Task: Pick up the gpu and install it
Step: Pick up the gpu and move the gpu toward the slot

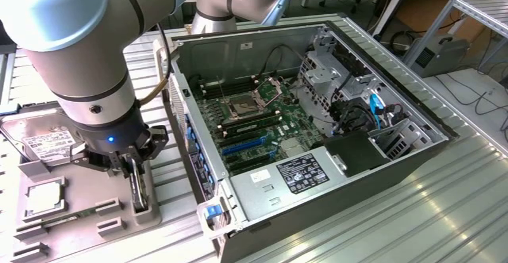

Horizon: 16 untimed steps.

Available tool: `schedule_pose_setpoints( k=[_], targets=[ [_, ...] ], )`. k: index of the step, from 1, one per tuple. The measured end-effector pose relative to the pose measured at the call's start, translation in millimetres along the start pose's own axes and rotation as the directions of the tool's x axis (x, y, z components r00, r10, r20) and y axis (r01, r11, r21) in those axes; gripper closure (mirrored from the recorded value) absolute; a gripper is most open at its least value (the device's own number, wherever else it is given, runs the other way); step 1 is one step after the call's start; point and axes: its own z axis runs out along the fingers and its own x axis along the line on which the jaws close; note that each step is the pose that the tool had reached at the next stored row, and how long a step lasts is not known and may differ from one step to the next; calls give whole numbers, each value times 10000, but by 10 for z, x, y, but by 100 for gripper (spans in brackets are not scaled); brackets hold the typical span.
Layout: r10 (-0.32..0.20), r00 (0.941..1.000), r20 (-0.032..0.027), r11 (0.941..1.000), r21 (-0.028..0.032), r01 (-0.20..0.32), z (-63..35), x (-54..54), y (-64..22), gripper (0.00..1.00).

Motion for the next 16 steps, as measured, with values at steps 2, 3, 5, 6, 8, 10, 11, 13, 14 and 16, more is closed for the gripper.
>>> schedule_pose_setpoints(
  k=[2, 3, 5, 6, 8, 10, 11, 13, 14, 16],
  targets=[
    [0, 10000, 0, 10000, 1, 0, 0, 0, 0, 73],
    [0, 10000, 0, 10000, 1, 0, 0, 0, 0, 73],
    [0, 10000, 0, 10000, 1, 0, -4, 0, 0, 73],
    [0, 10000, -2, 10000, 2, 0, -14, -1, 1, 73],
    [0, 10000, -1, 10000, 1, 0, -47, -1, 2, 73],
    [0, 10000, 0, 10000, 1, 0, -87, -2, 4, 73],
    [0, 10000, 0, 10000, 1, 0, -113, -3, 5, 73],
    [0, 10000, -1, 10000, 2, 0, -188, -4, 8, 73],
    [0, 10000, 0, 10000, 1, 0, -227, -5, 10, 73],
    [0, 10000, -1, 10000, 1, 0, -331, -8, 15, 73]
  ],
)
